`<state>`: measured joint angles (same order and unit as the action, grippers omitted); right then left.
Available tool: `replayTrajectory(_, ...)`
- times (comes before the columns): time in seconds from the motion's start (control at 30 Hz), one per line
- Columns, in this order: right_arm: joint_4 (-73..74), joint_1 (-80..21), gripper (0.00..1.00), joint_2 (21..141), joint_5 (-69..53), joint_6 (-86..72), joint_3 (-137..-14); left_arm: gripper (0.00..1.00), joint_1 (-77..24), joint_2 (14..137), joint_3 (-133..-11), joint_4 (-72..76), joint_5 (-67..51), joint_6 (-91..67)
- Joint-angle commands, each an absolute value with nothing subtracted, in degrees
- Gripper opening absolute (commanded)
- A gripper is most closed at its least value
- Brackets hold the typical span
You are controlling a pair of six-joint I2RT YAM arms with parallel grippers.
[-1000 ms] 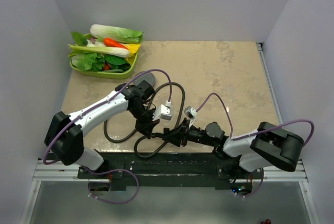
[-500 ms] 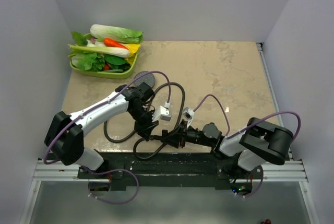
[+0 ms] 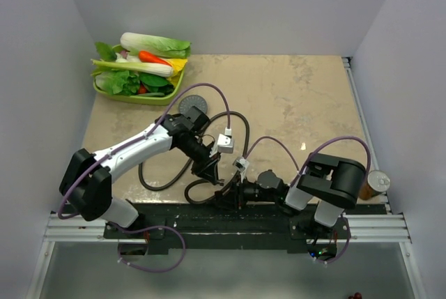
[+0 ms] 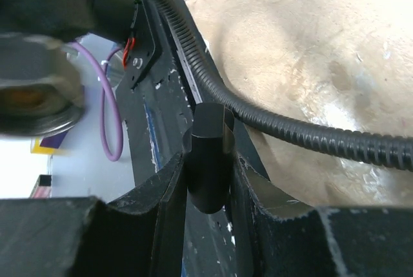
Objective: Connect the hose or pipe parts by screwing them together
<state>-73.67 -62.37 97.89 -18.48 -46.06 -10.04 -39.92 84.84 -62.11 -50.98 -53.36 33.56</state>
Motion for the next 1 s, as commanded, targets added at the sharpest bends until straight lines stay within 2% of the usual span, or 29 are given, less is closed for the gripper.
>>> replayTrajectory(0.0,-100.8,-62.7,0.00,93.4,-13.6,-46.3,-7.0,0.00,-39.4,86.5,-58.2,-48.2,-45.7,35.3)
replayTrajectory(0.07,-97.1,-62.6,0.00,87.9,-11.4,-45.2,-3.7,0.00,-39.4,87.1,-55.3,-44.6,-40.4,34.2)
replayTrajectory(0.13,-92.7,-62.7,0.00,83.1,-8.9,-43.7,-1.9,0.00,-39.4,88.5,-53.7,-39.1,-30.4,30.2)
replayTrajectory(0.23,-80.8,-62.6,0.00,71.6,-7.3,-42.1,-1.2,0.00,-39.4,93.3,-54.3,-36.7,-22.7,28.0)
replayTrajectory(0.37,-61.4,-63.0,0.00,52.7,-4.8,-40.0,-1.9,0.01,-39.2,97.6,-56.5,-33.9,-20.7,26.5)
replayTrajectory(0.47,-50.5,-63.0,0.00,44.4,-3.3,-38.8,-2.7,0.01,-38.9,100.2,-58.0,-32.3,-19.9,25.7)
replayTrajectory(0.6,-42.7,-63.1,0.00,33.0,-2.6,-38.8,-2.5,0.01,-37.3,101.9,-58.1,-29.8,-19.4,26.1)
replayTrajectory(0.63,-41.6,-63.1,0.00,31.7,-2.5,-39.1,-2.2,0.03,-37.0,102.2,-58.2,-30.0,-19.7,26.5)
replayTrajectory(0.67,-39.6,-63.1,0.00,30.4,-2.3,-39.2,-2.2,0.11,-36.7,102.5,-58.3,-30.1,-20.2,26.7)
replayTrajectory(0.77,-35.9,-63.1,0.00,27.4,-1.8,-38.7,-2.5,0.23,-36.5,102.1,-58.0,-30.8,-21.9,27.4)
replayTrajectory(0.93,-33.1,-63.1,0.00,26.1,-1.2,-37.4,-3.8,0.28,-36.4,100.5,-57.9,-32.2,-25.4,28.7)
replayTrajectory(0.97,-32.7,-63.1,0.00,26.2,-1.1,-37.3,-4.0,0.33,-36.4,100.5,-57.8,-32.3,-25.9,28.7)
